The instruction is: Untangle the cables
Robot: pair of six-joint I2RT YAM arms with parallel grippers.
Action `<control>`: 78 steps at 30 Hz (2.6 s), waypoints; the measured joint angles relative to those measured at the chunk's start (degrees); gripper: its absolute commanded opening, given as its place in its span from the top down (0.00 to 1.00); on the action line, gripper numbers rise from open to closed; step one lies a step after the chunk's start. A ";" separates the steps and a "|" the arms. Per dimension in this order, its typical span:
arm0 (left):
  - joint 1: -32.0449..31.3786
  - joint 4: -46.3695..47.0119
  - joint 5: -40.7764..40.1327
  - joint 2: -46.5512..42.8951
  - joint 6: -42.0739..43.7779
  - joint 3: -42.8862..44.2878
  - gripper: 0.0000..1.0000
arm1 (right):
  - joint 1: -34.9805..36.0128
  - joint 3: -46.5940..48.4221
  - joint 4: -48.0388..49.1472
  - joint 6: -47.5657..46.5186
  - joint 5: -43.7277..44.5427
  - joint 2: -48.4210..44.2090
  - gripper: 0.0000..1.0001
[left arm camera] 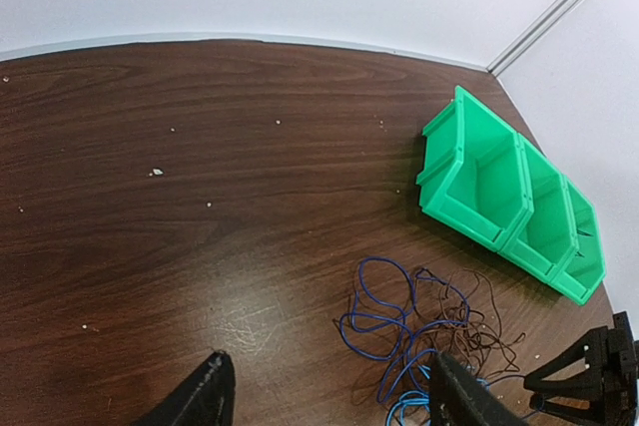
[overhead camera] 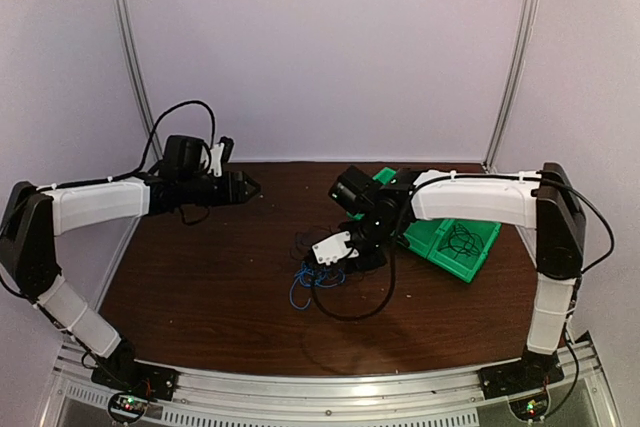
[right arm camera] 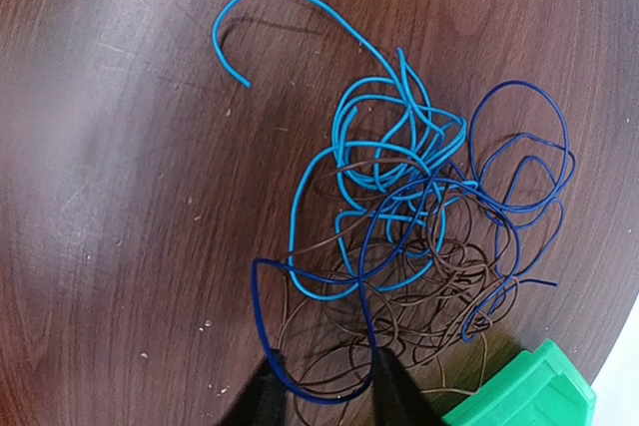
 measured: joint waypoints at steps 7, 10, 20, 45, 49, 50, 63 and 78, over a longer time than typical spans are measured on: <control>0.17 -0.02 0.74 -0.07 0.28 0.00 0.38 | 1.20 2.34 1.14 2.95 -1.81 0.00 1.00; 0.20 0.00 2.14 -0.42 1.73 0.04 0.40 | 1.22 6.29 1.33 6.34 -3.91 0.00 1.00; -11.43 16.04 1.07 -27.65 9.92 -14.10 0.35 | 1.05 28.83 2.29 21.38 -9.18 -0.24 1.00; -26.97 64.00 -22.67 11.54 15.50 -17.29 0.69 | 0.57 31.78 5.05 31.21 -10.38 -9.68 1.00; -26.97 66.25 -26.49 21.29 13.81 -10.93 0.71 | -1.46 31.78 4.94 30.73 -14.25 -15.21 1.00; -26.97 66.31 -27.08 23.04 13.33 -9.60 0.71 | -2.64 31.78 4.87 30.73 -15.69 -16.57 1.00; -23.85 57.02 -32.65 34.93 3.19 -0.74 0.67 | -19.37 32.30 4.76 31.71 -27.15 -27.32 1.00; -20.48 49.62 -34.69 31.30 0.22 -4.52 0.35 | -27.80 30.80 11.08 37.24 -11.52 -29.31 1.00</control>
